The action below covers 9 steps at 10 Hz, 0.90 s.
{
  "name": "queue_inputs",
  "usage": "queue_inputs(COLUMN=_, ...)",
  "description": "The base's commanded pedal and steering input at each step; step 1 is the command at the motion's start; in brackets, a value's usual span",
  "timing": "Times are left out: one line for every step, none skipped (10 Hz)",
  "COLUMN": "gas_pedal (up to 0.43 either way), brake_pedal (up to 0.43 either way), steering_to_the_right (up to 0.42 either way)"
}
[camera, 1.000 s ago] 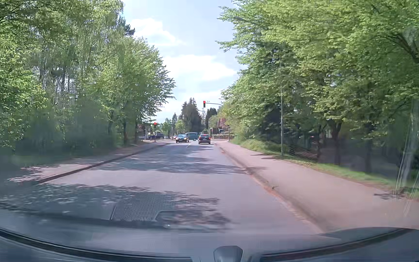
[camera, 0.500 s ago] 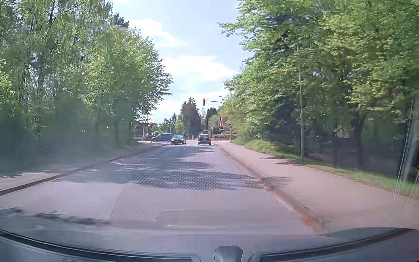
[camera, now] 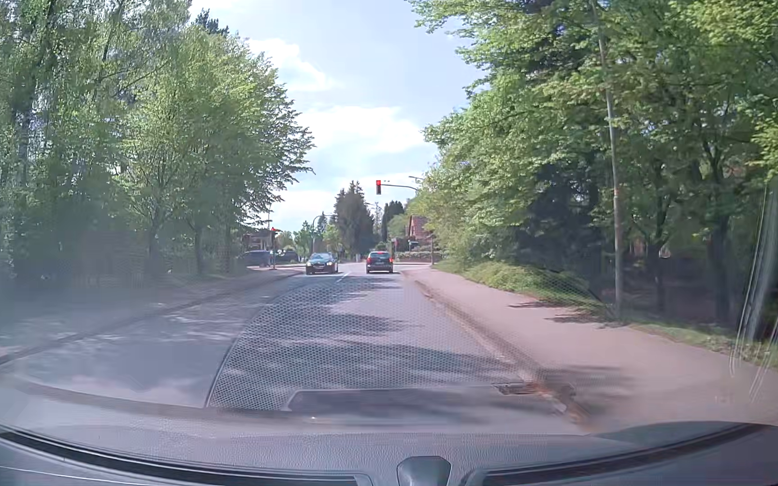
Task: Follow the waypoints while adhering to traffic rules and regulations
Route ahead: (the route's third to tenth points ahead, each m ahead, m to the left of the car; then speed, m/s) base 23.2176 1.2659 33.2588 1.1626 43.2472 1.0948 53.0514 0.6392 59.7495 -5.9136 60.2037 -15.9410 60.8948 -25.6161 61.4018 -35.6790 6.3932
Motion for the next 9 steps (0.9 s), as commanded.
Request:
queue_inputs(gas_pedal=0.000, brake_pedal=0.000, steering_to_the_right=-0.006)
queue_inputs(gas_pedal=0.000, brake_pedal=0.000, steering_to_the_right=-0.008)
queue_inputs(gas_pedal=0.000, brake_pedal=0.000, steering_to_the_right=-0.008)
queue_inputs(gas_pedal=0.000, brake_pedal=0.000, steering_to_the_right=-0.009)
queue_inputs(gas_pedal=0.000, brake_pedal=0.000, steering_to_the_right=-0.008)
queue_inputs(gas_pedal=0.000, brake_pedal=0.000, steering_to_the_right=-0.007)
queue_inputs(gas_pedal=0.000, brake_pedal=0.000, steering_to_the_right=-0.007)
queue_inputs(gas_pedal=0.000, brake_pedal=0.000, steering_to_the_right=-0.007)
queue_inputs(gas_pedal=0.000, brake_pedal=0.000, steering_to_the_right=-0.006)
